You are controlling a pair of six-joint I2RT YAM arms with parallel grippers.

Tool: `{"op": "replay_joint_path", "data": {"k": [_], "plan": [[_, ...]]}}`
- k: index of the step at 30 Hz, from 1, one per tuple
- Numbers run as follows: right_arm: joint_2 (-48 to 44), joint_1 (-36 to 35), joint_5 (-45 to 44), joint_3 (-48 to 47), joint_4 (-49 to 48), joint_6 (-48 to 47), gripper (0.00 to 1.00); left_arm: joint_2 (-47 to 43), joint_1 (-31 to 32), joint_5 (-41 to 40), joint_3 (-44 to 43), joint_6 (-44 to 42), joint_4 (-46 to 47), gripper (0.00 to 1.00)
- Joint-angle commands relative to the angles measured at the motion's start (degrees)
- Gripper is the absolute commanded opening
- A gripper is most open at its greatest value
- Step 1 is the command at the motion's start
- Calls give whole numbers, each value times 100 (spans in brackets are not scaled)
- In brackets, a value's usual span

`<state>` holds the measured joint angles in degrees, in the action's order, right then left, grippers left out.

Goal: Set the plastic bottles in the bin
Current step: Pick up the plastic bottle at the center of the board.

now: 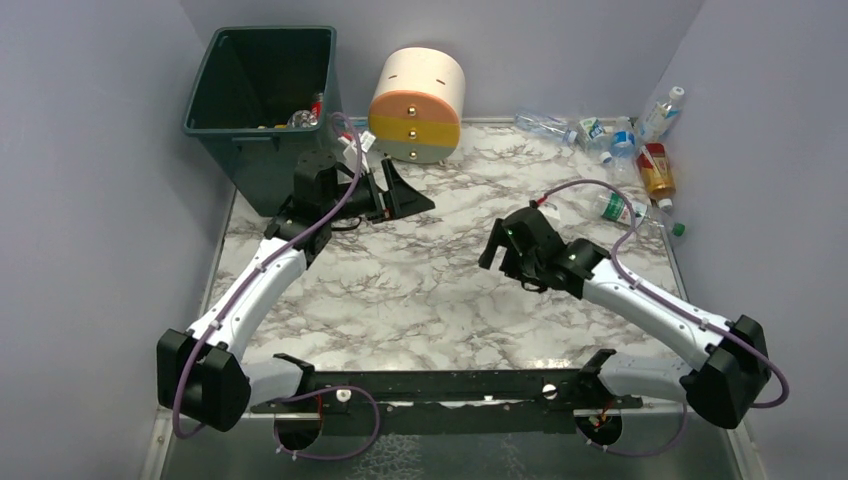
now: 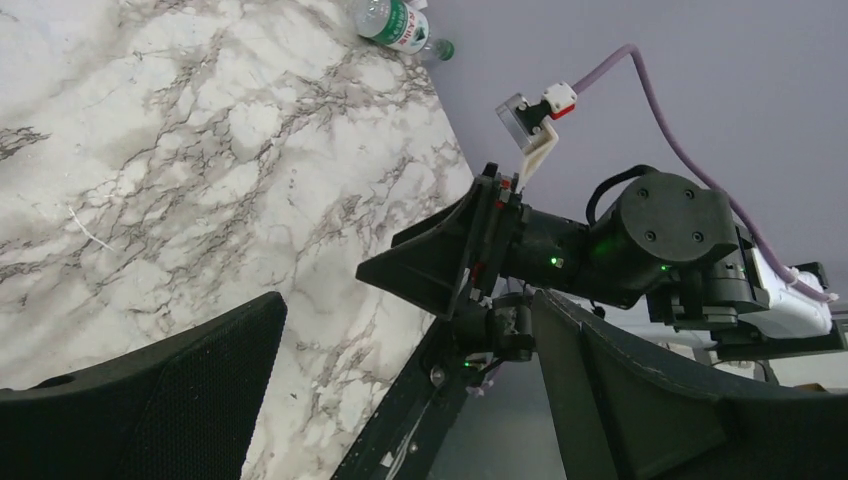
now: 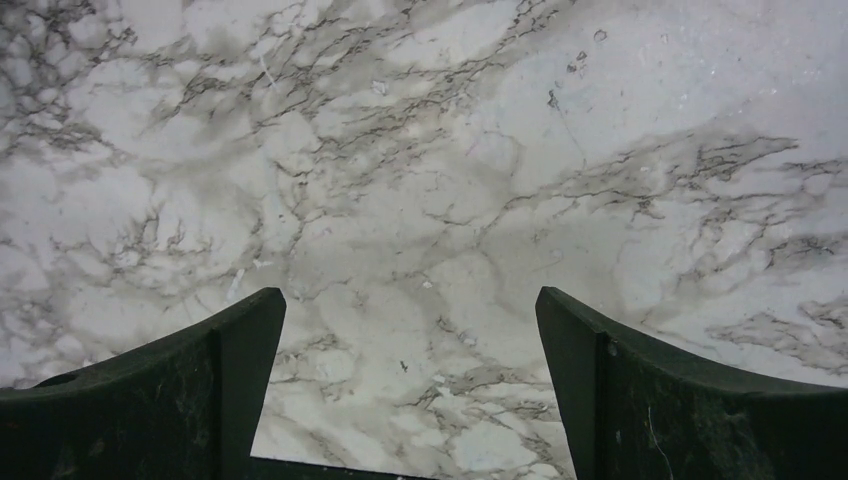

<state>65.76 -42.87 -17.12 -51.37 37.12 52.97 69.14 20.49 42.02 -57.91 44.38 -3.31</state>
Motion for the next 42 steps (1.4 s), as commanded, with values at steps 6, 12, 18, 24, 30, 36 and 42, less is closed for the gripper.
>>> {"op": "replay_joint_path", "data": {"k": [6, 12, 18, 24, 30, 36, 42], "plan": [[667, 1393, 634, -120, -842, -642, 99, 492, 310, -186, -331, -466, -360, 99], [785, 3028, 1073, -130, -1004, -771, 99, 390, 540, -309, -213, -598, -442, 99], [1146, 4080, 1198, -538, -729, -768, 99, 290, 736, -456, -71, -565, -299, 99], [1580, 4934, 1104, -917, -620, -702, 99, 171, 772, -467, 68, -561, -226, 99], [2444, 5544, 1080, -1636, -258, -371, 99, 154, 788, -444, 109, -575, -225, 99], [3092, 5801, 911, -2085, -69, 37, 99, 104, 791, -417, 103, -620, -311, 99], [3548, 5849, 598, -2508, 156, 373, 99, 114, 794, -423, 114, -694, -415, 99]]}}
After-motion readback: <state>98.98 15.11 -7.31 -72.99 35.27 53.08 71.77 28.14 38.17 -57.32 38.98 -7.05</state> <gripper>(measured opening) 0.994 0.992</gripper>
